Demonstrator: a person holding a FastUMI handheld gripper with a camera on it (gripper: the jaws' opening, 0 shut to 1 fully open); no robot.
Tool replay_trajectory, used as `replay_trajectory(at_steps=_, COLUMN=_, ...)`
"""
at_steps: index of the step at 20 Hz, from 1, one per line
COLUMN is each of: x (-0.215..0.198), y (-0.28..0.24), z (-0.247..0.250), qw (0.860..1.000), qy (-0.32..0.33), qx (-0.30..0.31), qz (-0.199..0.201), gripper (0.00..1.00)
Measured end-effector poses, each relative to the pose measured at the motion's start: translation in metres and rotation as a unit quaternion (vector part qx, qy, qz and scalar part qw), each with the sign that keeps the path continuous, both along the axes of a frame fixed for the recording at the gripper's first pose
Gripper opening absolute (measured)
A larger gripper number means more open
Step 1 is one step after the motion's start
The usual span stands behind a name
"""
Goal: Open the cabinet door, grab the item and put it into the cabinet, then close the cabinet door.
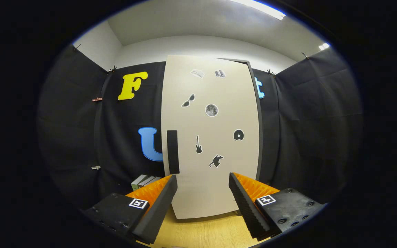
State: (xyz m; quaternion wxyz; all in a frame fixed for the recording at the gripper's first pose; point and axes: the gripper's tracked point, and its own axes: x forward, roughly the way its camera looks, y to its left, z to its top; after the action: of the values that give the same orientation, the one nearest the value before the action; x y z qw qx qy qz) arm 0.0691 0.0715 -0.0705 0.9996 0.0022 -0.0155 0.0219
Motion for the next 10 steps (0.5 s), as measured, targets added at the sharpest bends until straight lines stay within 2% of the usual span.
replay_trajectory(at_steps=10, x=0.0055, y=0.0093, z=0.0005, qw=1.0, qy=-0.002, qx=-0.004, qz=0.003, gripper=0.98)
